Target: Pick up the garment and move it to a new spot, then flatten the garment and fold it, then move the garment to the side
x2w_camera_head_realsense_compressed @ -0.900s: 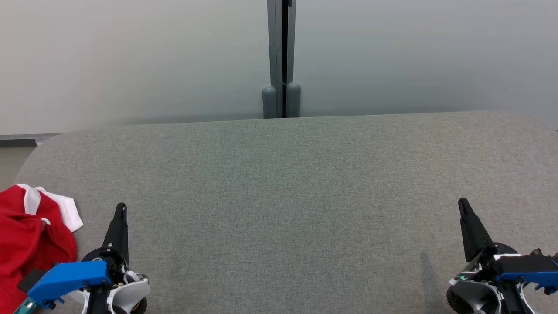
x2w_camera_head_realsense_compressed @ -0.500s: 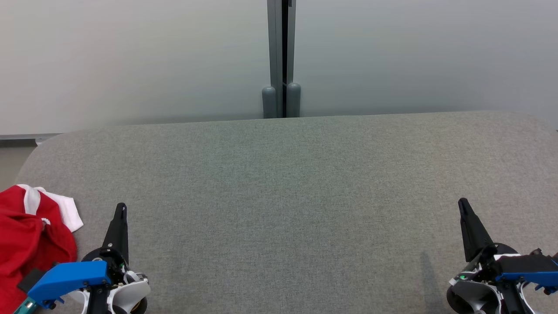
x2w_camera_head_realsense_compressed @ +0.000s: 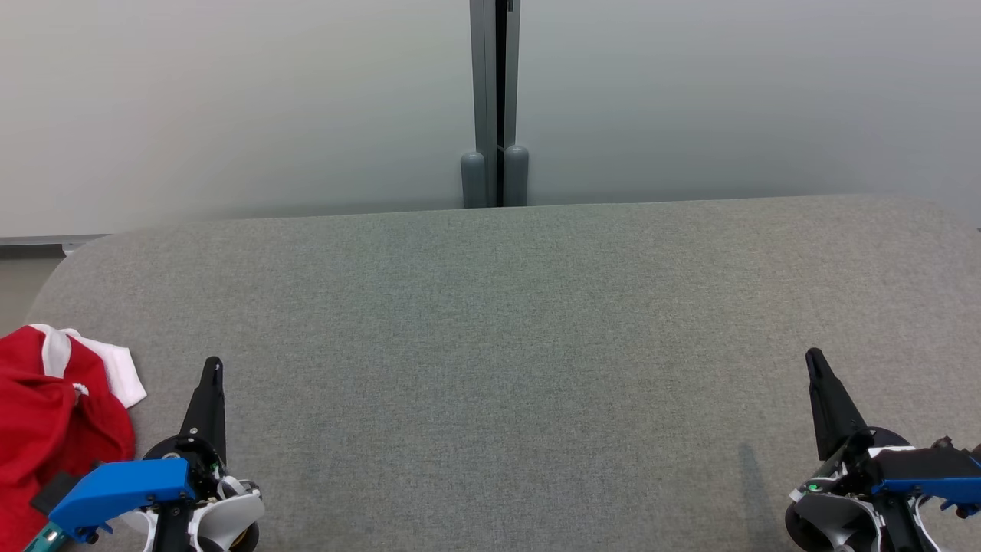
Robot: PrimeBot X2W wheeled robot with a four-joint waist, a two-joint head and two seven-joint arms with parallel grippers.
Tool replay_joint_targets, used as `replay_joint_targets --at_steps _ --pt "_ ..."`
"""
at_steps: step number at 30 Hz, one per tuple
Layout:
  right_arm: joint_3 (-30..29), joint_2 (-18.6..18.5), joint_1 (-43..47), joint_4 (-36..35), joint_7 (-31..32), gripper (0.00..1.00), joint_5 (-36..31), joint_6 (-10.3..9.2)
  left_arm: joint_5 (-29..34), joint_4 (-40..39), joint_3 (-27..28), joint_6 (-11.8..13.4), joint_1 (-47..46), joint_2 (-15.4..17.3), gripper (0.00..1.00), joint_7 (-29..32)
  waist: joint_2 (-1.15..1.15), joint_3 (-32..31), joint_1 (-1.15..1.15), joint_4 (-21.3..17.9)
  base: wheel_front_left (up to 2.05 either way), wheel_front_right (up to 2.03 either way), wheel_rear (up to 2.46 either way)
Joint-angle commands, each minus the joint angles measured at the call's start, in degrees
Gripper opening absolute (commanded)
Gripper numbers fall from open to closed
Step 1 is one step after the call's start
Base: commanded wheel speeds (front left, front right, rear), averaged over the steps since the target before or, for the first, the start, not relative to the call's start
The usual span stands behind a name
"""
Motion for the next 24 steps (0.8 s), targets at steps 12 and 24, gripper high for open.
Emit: replay_joint_targets --at_steps 12,24 --pt "-0.13 -0.4 0.66 -0.2 0.23 0.0 0.11 0.03 -0.23 -0.29 0.02 -0.17 -0.53 -0.09 0.0 0.16 0.0 0.0 0.0 0.0 0.0 0.0 0.0" --pt "0.48 0.5 0.76 1.56 -0.56 1.0 -0.28 -0.07 0.17 1.88 0.08 0.04 1.69 -0.22 1.0 -0.48 0.0 0.03 0.0 0.02 0.0 0.0 0.0"
